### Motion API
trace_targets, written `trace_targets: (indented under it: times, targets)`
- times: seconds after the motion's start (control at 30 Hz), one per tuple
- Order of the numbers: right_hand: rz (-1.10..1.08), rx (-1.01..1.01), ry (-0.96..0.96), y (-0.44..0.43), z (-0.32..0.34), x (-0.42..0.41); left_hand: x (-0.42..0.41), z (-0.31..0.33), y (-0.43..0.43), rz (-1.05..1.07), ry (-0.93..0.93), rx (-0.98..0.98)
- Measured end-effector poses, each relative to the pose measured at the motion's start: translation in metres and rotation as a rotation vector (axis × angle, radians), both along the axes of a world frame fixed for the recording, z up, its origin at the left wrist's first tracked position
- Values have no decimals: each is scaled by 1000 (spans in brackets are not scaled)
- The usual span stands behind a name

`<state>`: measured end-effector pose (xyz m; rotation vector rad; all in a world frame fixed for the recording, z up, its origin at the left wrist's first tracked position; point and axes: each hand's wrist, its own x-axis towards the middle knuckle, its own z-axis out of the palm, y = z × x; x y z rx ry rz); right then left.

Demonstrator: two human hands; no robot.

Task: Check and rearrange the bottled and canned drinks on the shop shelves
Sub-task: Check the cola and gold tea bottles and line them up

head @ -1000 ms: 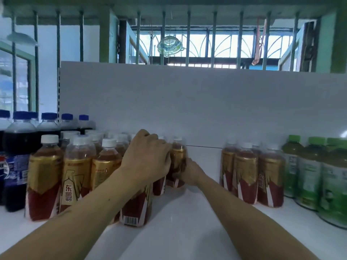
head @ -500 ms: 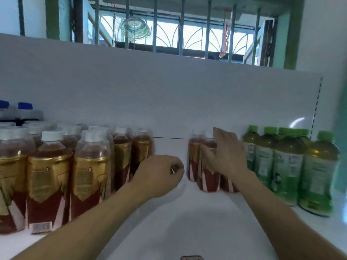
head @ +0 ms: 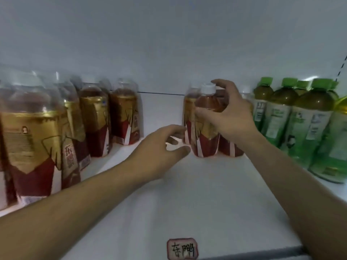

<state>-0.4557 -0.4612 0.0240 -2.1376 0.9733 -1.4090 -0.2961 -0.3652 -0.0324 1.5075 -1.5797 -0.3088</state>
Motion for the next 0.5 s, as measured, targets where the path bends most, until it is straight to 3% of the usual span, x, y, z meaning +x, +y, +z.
trace_targets:
  times: [0.23,0.5]
  targets:
    - [106,20,-144,23,-3,9,-6,3,7,-78,260,22]
    - [213,25,-1,33,-3,7,-2,10,9,-40,291,29]
